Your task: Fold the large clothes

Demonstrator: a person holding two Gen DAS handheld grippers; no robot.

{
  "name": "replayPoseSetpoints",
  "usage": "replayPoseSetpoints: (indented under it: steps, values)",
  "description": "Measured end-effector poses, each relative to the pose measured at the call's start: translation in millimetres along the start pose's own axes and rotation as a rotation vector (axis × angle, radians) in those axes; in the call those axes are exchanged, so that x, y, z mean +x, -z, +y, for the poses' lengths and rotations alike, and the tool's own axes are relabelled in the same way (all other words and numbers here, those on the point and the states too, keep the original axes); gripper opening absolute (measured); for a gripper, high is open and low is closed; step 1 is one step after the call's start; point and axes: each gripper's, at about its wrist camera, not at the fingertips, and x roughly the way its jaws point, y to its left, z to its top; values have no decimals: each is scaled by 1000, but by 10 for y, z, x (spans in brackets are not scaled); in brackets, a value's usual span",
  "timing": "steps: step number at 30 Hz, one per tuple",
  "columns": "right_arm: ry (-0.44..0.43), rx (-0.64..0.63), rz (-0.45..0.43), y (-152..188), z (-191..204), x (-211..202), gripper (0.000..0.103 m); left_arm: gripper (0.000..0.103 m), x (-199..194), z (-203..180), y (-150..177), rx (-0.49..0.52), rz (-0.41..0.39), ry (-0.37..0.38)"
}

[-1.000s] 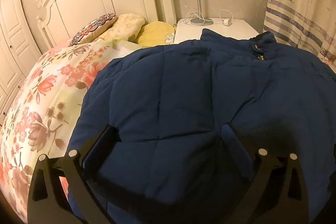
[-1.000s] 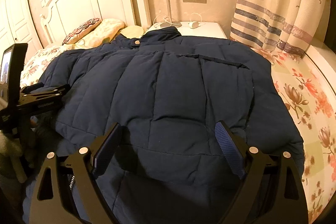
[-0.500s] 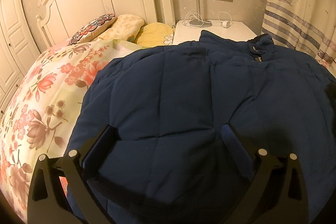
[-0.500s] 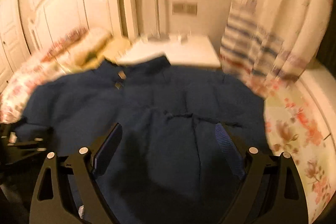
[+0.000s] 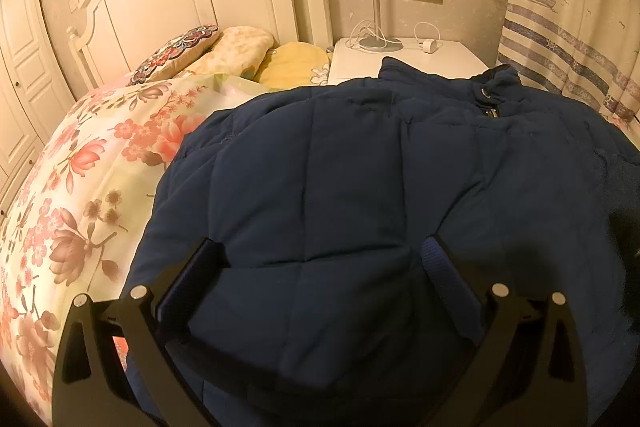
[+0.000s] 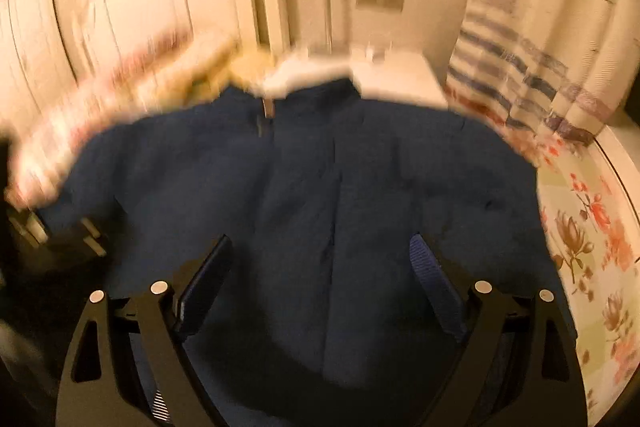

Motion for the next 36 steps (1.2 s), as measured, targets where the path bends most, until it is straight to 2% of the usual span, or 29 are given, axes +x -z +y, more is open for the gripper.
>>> replayPoseSetpoints:
  steps: [4,9,11,12,14,15,17,19,21,23,27,29,33,36]
  values:
    - [10,-7,13,12,26,-10,87,101,0,-1,3,-3,1,1]
    - [16,-12,-51,117,62,-314,87,101,6,-1,-6,-6,4,4]
    - [26,-57,0,258,98,-184,87,101,4,-4,1,-6,3,5]
    - [25,-70,-10,294,101,-163,88,101,2,3,0,-7,3,5]
    - [9,-57,-5,278,79,-148,97,101,-10,0,3,-6,0,2]
    - [3,-54,4,270,77,-117,98,101,-28,11,7,-8,-3,6]
    - [11,-57,5,272,91,-110,98,100,-164,71,30,-31,-42,40]
    - [17,-62,0,289,105,-125,98,99,-459,170,108,-77,-125,82]
    - [10,-58,-3,288,83,-127,98,100,-686,229,223,-97,-148,137]
    - [4,-53,-1,280,69,-117,98,101,-819,216,390,-82,-119,148]
    - [1,-51,0,283,72,-117,99,101,-783,125,734,-5,8,68]
    - [-1,-53,-3,285,72,-122,99,101,-763,142,723,-15,14,82]
    - [-53,-21,-1,286,-11,-178,98,101,-486,39,732,18,142,30]
    - [-48,32,-22,367,-72,-409,98,101,-515,32,743,26,123,18]
